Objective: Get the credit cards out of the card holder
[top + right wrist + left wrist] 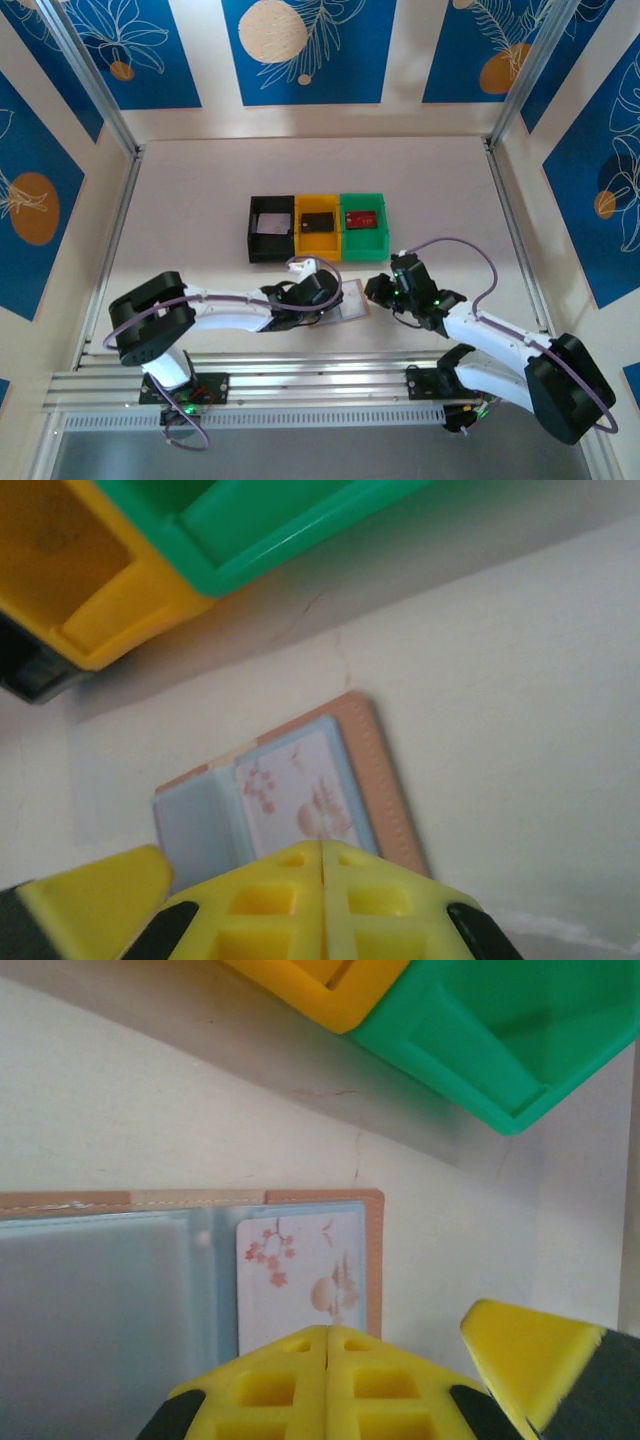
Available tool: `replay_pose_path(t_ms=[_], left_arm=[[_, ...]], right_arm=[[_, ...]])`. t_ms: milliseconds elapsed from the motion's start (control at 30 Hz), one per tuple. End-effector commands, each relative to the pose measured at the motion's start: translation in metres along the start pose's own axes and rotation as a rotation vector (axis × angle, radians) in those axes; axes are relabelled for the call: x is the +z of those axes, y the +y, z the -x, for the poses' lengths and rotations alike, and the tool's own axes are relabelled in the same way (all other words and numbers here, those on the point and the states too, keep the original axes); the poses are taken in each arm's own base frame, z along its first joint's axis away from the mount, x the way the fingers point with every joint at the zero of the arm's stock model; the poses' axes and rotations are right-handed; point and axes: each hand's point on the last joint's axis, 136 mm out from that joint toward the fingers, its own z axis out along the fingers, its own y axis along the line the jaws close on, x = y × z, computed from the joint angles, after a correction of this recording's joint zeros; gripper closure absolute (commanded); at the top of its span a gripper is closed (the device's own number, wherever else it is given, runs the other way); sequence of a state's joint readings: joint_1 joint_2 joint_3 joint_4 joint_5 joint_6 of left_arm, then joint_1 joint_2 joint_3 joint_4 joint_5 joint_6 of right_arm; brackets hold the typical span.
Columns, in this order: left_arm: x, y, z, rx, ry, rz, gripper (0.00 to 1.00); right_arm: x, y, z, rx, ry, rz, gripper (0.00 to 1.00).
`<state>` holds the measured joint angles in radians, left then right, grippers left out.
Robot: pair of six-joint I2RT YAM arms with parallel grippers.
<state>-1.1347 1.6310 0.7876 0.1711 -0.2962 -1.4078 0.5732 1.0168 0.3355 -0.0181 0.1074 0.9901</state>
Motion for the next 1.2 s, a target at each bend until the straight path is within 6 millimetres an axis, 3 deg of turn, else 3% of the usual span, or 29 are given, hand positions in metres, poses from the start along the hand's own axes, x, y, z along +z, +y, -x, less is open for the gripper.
replay_pose_path(t_ms=[0,300,900,1167], left_arm=[[0.005,0.012,-0.009,0.016,0.024,0.069,0.94],[0.018,0.018,-0.017,0.005,0.047,0.117,0.91],[0.024,0.046,-0.021,0.008,0.043,0.201,0.89],[0.027,0.043,-0.022,-0.003,0.040,0.176,0.81]], right_arm=[[0.001,-0.007,-0.011,-0.023,0.073,-0.005,0.92],[0.020,0.002,-0.024,-0.054,0.196,0.020,0.90],[0.038,-0.019,-0.037,-0.035,0.240,-0.046,0.88],[0.044,-0.019,-0.048,-0.033,0.276,-0.045,0.88]])
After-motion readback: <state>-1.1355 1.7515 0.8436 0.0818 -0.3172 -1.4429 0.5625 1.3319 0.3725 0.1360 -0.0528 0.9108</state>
